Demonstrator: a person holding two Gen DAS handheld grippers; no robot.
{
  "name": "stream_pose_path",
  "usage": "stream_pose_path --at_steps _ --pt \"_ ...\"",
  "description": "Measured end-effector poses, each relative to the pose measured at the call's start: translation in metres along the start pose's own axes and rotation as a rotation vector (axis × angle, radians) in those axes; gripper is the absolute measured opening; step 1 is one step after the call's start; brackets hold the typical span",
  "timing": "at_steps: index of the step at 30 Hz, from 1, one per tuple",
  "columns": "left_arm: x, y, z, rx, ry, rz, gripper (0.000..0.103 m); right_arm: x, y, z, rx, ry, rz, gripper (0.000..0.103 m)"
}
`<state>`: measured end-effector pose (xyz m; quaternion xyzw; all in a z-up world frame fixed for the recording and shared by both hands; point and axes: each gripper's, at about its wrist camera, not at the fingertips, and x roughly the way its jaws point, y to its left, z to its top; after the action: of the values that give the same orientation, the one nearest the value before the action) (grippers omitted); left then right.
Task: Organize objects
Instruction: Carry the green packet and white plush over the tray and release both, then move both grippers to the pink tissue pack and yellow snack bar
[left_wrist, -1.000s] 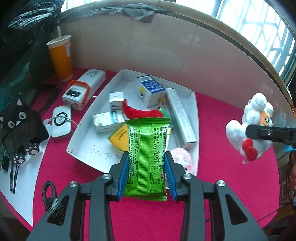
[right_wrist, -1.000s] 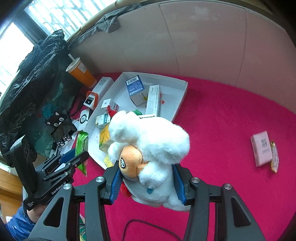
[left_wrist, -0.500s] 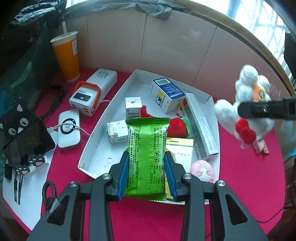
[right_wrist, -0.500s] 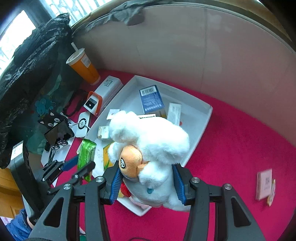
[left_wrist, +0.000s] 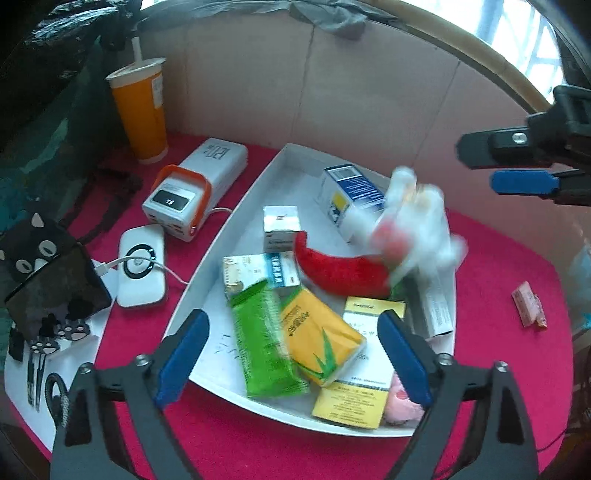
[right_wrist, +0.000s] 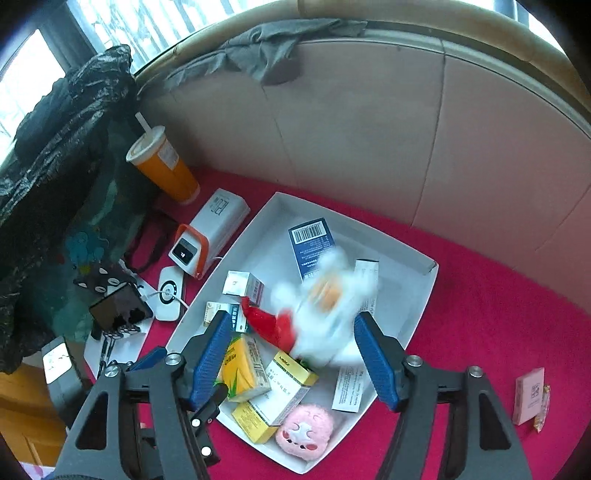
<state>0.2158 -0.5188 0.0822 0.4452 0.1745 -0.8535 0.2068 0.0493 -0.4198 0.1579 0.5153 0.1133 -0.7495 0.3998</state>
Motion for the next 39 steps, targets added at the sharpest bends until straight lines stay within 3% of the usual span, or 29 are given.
stream_pose_path --at_steps 8,16,29,39 --pt "-0.009 -0.006 -0.002 0.000 -0.011 0.021 0.094 -0.032 -0.030 -0.011 0.080 -0.068 0.000 0.073" --pt "-0.015 -0.028 -0.006 0.034 -0.006 0.015 0.095 -0.045 -0.078 -0.042 0.213 -0.052 -0.023 0.073" --pt "-0.029 -0.061 -0.011 0.083 -0.018 0.020 0.095 -0.067 -0.106 -0.075 0.258 -0.072 -0.006 0.074" --pt "-0.027 -0.107 -0.013 0.141 -0.004 0.004 0.095 -0.082 -0.168 -0.109 0.369 -0.074 -0.034 0.074"
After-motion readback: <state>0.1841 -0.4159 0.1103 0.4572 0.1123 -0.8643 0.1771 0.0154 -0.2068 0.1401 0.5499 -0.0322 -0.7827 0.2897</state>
